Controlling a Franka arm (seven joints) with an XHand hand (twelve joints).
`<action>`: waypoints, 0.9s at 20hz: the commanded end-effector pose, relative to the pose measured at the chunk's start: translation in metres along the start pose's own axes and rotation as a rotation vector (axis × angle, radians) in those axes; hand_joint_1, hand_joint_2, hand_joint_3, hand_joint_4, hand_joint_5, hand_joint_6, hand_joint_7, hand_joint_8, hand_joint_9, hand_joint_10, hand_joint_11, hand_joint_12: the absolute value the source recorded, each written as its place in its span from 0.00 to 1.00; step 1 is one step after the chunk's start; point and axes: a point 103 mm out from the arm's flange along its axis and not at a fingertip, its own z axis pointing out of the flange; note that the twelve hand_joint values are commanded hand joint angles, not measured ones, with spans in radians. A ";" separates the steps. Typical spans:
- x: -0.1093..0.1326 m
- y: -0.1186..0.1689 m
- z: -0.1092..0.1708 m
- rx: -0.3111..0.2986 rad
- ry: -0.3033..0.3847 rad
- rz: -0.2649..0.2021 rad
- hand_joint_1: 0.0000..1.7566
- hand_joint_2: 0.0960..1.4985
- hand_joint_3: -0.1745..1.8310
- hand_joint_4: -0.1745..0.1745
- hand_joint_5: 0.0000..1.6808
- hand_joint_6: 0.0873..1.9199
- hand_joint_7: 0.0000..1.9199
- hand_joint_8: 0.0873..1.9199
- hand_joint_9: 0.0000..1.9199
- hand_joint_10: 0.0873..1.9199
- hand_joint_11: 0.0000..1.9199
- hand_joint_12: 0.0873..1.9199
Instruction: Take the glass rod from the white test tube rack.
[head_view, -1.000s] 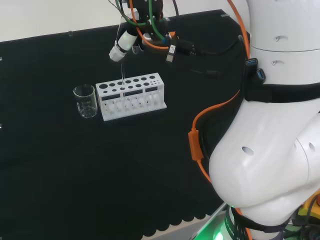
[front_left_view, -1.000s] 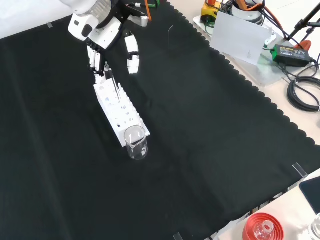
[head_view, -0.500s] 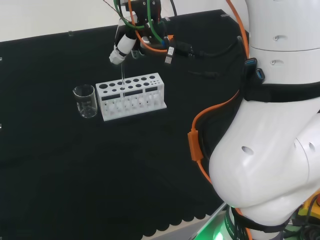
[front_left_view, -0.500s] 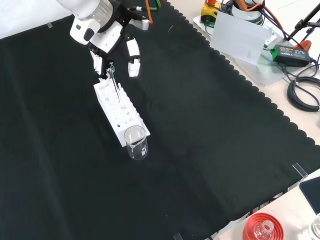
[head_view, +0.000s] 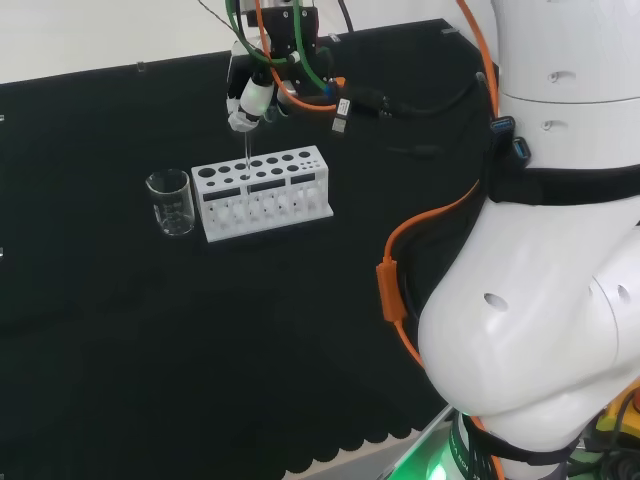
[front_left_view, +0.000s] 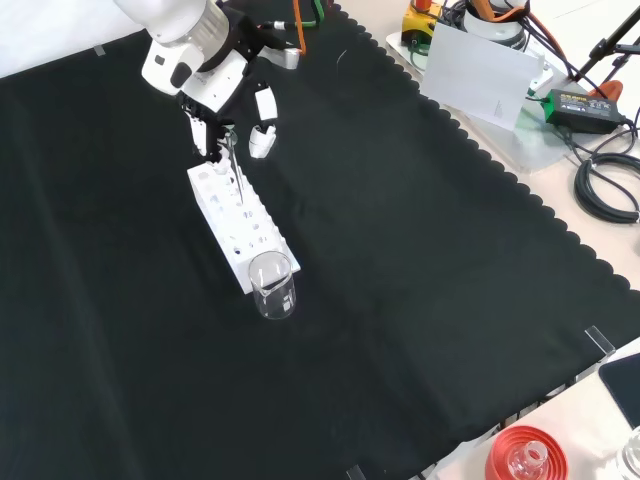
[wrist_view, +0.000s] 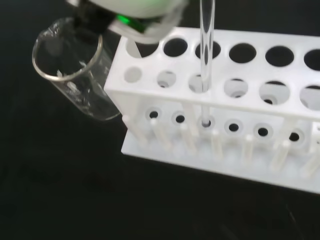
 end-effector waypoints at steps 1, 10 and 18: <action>0.001 -0.001 -0.006 -0.089 0.011 -0.011 0.67 0.44 0.38 0.00 0.60 0.33 0.58 0.30 0.81 0.05 0.84 0.30; 0.009 -0.006 -0.017 -0.267 0.007 -0.046 0.74 0.43 0.40 0.18 0.68 0.38 0.68 0.34 0.85 0.09 0.78 0.28; 0.018 -0.017 -0.033 -0.326 -0.070 -0.048 0.75 0.35 0.49 0.00 0.68 0.39 0.71 0.35 0.84 0.23 0.79 0.33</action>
